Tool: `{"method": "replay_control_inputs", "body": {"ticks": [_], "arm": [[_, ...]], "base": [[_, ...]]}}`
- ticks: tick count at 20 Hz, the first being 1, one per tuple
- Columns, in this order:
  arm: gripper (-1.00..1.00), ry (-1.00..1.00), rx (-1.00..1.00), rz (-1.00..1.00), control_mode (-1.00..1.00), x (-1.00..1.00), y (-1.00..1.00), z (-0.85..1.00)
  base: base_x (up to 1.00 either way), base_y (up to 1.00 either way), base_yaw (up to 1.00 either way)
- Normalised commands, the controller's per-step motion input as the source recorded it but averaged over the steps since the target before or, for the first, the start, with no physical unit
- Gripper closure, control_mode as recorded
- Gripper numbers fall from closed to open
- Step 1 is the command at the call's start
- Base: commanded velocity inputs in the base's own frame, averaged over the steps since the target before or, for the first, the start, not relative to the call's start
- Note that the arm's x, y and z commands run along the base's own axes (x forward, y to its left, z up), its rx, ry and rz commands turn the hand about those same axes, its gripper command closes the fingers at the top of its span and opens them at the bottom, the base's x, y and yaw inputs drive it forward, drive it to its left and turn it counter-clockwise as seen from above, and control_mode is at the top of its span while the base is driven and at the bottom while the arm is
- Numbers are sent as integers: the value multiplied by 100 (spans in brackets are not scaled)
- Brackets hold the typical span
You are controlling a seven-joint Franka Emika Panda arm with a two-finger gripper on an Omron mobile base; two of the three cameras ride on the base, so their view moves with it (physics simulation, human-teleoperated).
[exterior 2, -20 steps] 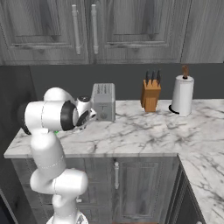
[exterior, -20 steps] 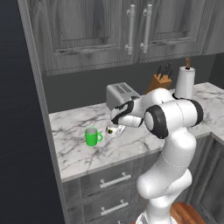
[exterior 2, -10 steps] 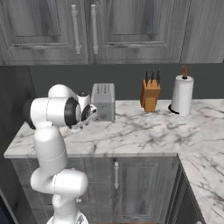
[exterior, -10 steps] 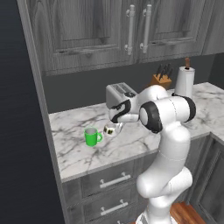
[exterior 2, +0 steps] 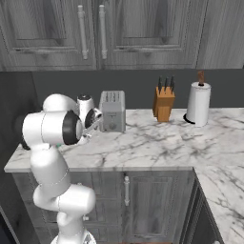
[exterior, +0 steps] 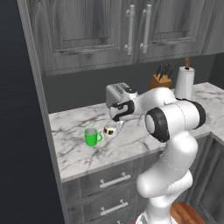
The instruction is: Clear the mugs and bowl far away from the sink.
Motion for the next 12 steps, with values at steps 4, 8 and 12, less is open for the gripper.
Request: {"method": "replay_control_inputs", "body": {"ticks": [4,8,12], "arm": [[-100,-12,0,0,-100,-67,0,95],[-100,-6,0,0,-100,-62,0,98],[-100,-5,0,0,-100,-70,0,81]], "base": [[0,0,0],[0,0,0],[0,0,0]]}}
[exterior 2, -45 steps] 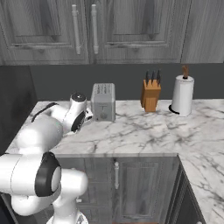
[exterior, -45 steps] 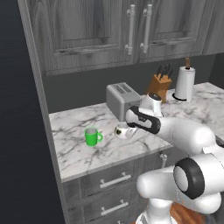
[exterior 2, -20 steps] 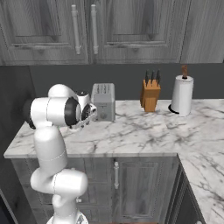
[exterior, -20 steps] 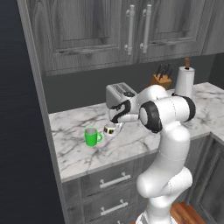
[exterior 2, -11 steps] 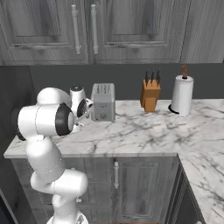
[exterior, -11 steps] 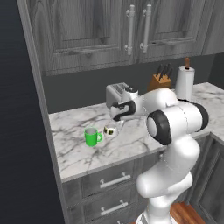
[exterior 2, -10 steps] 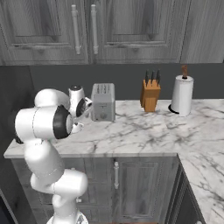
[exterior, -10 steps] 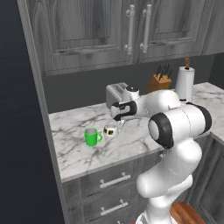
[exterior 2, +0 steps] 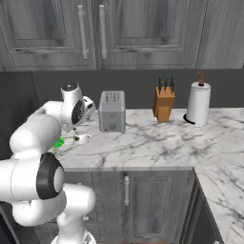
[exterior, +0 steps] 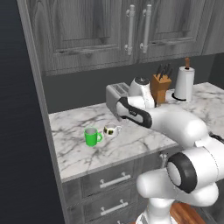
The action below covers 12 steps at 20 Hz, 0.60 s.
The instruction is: Clear the mugs and bowl far away from the sink.
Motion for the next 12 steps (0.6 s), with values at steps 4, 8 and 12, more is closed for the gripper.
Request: {"method": "replay_control_inputs", "body": {"ticks": [4,8,12], "arm": [[-100,-10,-4,0,-100,-67,36,39],[-100,-11,0,0,-100,-66,2,1],[-100,-11,0,0,-100,-54,0,3]], "base": [[0,0,0],[0,0,0],[0,0,0]]}}
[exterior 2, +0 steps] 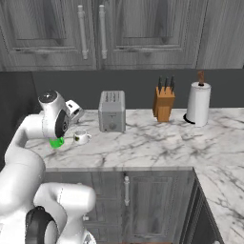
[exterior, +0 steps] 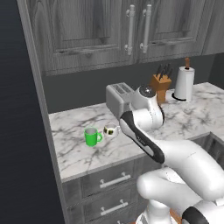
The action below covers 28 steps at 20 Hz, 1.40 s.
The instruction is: Clear the mugs and bowl far away from the sink.
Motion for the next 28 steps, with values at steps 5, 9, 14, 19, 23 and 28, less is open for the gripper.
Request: {"method": "replay_control_inputs", "body": {"ticks": [5,9,14,19,23,28], "arm": [[-100,-3,0,0,100,-45,-1,8],[-100,0,0,0,100,0,0,0],[-100,0,0,0,100,0,0,0],[-100,0,0,0,100,0,0,0],[-100,0,0,0,100,0,0,0],[-100,0,0,0,100,0,0,0]], "base": [[-14,-2,0],[-89,-13,0],[-100,-16,0],[-100,-13,0],[-93,-23,-1],[-57,-16,-48]]}}
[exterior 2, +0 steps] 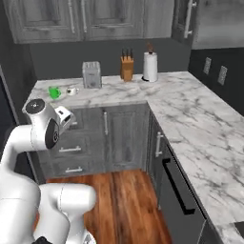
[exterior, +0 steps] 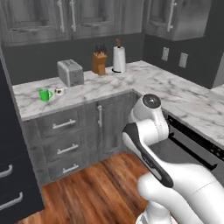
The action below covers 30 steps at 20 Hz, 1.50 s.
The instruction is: Clear the mugs and bowl far away from the sink.
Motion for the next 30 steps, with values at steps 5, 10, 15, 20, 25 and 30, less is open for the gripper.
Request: {"method": "replay_control_inputs", "body": {"ticks": [5,10,15,20,25,30], "arm": [[-100,0,0,0,100,0,0,0],[-100,0,0,0,100,0,0,0],[-100,0,0,0,100,0,0,0],[-100,0,0,0,100,0,0,0],[-100,0,0,0,100,0,0,0],[-100,0,0,0,100,0,0,0]], "base": [[-42,0,-76],[-30,0,-83],[-24,0,-86],[-25,0,-86],[-26,-2,-81],[-2,-32,-61]]}}
